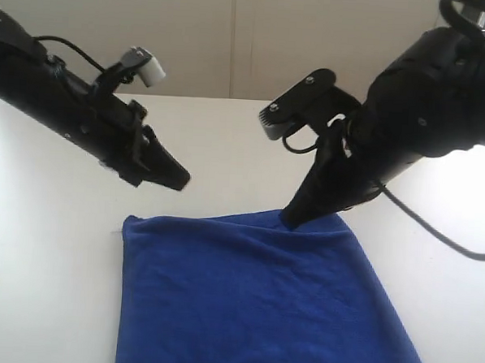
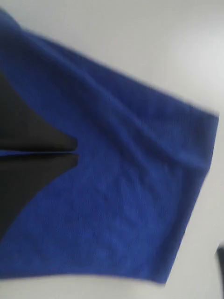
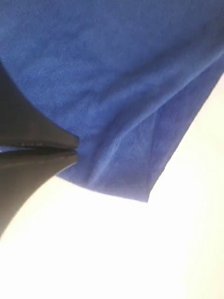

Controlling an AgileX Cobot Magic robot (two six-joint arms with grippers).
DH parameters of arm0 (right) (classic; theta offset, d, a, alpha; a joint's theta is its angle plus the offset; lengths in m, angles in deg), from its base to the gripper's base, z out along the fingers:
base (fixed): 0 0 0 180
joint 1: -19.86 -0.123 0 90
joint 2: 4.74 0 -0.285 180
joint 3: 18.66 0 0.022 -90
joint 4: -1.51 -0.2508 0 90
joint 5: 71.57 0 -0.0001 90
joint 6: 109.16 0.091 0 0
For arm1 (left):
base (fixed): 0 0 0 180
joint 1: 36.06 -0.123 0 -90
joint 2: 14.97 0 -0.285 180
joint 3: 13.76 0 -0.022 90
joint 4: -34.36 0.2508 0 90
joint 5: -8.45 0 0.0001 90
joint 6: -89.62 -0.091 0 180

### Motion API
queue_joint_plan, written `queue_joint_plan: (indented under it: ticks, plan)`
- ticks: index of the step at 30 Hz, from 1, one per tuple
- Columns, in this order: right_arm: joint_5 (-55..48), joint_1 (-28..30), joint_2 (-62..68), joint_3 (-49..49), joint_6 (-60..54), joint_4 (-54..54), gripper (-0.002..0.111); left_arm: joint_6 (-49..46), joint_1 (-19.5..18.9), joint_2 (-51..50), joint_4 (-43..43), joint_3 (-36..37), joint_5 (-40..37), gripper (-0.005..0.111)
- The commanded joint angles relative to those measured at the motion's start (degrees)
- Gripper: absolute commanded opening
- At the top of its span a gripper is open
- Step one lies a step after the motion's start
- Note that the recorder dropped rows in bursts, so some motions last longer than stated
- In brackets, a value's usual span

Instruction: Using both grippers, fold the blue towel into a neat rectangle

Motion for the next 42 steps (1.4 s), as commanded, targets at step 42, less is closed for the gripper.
queue_joint_plan:
  ticks: [42]
  plan:
    - [-1.9,1.9,-0.6,0.0,-2.8,-1.6,0.0,61.6,10.2,-8.8,89.7,15.4,19.3,0.0]
